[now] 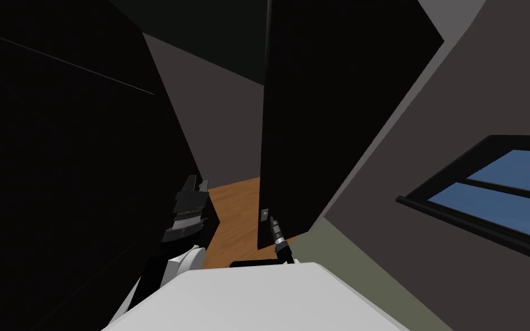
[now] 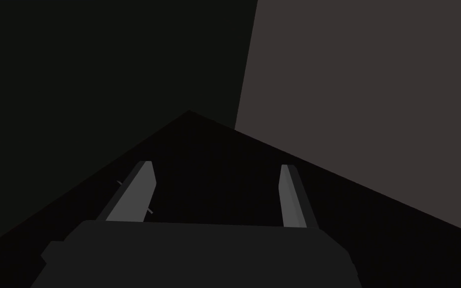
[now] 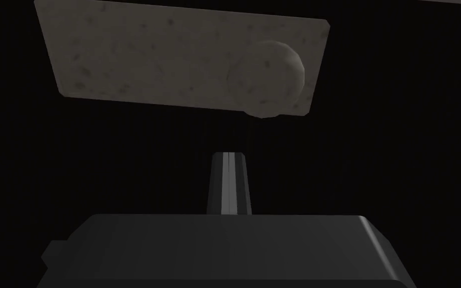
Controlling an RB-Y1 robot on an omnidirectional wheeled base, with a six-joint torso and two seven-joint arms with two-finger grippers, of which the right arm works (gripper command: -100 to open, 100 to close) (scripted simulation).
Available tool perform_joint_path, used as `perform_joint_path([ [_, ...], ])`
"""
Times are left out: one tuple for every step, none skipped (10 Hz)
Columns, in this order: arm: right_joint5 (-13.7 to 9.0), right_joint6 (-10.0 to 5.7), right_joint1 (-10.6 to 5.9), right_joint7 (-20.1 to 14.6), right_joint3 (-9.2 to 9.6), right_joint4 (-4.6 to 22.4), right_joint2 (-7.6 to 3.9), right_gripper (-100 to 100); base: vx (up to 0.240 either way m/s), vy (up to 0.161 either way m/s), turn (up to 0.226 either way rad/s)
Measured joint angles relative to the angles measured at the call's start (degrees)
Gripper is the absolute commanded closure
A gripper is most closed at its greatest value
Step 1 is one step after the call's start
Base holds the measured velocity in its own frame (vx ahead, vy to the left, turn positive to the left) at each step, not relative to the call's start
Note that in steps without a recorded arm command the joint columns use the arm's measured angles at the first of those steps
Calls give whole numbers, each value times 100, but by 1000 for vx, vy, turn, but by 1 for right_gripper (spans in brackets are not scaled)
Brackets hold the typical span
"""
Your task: Push the door open
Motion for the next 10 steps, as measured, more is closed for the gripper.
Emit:
perform_joint_path([
  [-7,1,13,-2,7,-17,-15,-100,-219,-22,-31],
  [-14,12,32,-2,14,-49,-15,-100,-217,36,-38],
  [-22,29,57,0,23,-92,0,-100,-232,34,-59],
  [-32,42,82,0,33,-129,49,-100,-206,4,-41],
  [-40,26,89,1,39,-116,114,-100,-202,-13,-39],
  [-48,77,126,1,50,-222,197,-100,-95,-5,-7],
  [-49,95,132,0,53,-237,206,-100,69,21,30],
  [-50,84,131,0,43,-225,148,-100,141,30,13],
  [-53,79,114,5,31,-210,114,-100,184,26,10],
  [-57,60,86,5,16,-168,85,-100,212,53,25],
])
